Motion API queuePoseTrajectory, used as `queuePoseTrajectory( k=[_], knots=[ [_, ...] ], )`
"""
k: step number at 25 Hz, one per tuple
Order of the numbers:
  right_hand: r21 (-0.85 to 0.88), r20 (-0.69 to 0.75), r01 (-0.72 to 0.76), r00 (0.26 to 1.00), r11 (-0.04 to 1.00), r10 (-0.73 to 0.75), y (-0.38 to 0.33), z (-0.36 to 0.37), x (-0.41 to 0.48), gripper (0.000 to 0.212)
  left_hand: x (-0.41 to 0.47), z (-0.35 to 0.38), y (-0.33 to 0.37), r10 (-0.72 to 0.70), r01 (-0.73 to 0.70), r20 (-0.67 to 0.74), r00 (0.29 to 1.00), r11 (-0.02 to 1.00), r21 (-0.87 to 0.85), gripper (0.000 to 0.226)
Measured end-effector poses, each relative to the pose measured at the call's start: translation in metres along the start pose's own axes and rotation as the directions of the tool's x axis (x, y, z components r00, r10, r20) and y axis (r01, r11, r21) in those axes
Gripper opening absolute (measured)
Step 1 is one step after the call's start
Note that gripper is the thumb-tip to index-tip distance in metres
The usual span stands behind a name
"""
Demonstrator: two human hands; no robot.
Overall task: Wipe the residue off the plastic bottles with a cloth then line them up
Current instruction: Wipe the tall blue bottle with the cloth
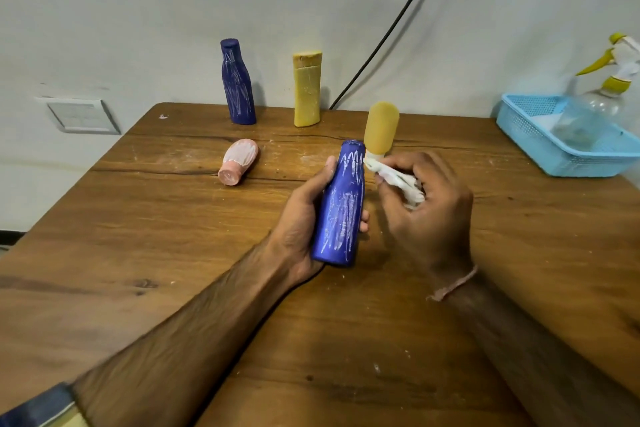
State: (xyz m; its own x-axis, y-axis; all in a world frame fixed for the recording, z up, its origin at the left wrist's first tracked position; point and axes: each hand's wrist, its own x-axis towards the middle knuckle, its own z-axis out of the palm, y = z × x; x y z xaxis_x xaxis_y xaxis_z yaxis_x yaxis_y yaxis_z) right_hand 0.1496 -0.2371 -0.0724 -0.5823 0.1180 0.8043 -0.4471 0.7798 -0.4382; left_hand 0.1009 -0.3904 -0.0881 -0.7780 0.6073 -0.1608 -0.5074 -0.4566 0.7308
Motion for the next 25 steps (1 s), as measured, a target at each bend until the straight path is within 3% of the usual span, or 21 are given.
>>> queuePoseTrajectory(
  k=[4,9,13,16,20,25],
  knots=[
    [-0.111,-0.05,0.037,0.998,0.993,-0.043,0.006,0.01,0.016,0.023,0.0,0.004,-0.001,0.044,-0.045,0.02,0.999,0.998,0.051,0.05],
    [-0.045,0.143,0.23,0.965,0.972,-0.221,0.01,-0.001,0.004,0.024,0.0,0.003,0.001,0.112,-0.109,-0.014,0.994,0.984,0.139,0.043],
    [-0.174,0.024,0.173,0.985,0.969,-0.172,0.012,-0.001,0.009,0.022,0.0,0.002,-0.003,0.137,-0.128,-0.042,0.99,0.977,0.169,0.045],
    [-0.072,0.143,0.327,0.938,0.942,-0.314,0.002,-0.001,0.003,0.019,0.003,-0.003,-0.007,0.12,-0.111,-0.046,0.992,0.98,0.164,0.055],
    [-0.196,-0.005,0.19,0.981,0.962,-0.195,0.006,-0.003,0.009,0.02,0.001,-0.003,-0.007,0.162,-0.142,-0.063,0.985,0.96,0.242,0.044],
    [-0.068,0.17,0.314,0.939,0.947,-0.3,0.003,0.0,0.004,0.023,0.002,-0.002,-0.008,0.152,-0.134,-0.071,0.986,0.968,0.212,0.041]
  ],
)
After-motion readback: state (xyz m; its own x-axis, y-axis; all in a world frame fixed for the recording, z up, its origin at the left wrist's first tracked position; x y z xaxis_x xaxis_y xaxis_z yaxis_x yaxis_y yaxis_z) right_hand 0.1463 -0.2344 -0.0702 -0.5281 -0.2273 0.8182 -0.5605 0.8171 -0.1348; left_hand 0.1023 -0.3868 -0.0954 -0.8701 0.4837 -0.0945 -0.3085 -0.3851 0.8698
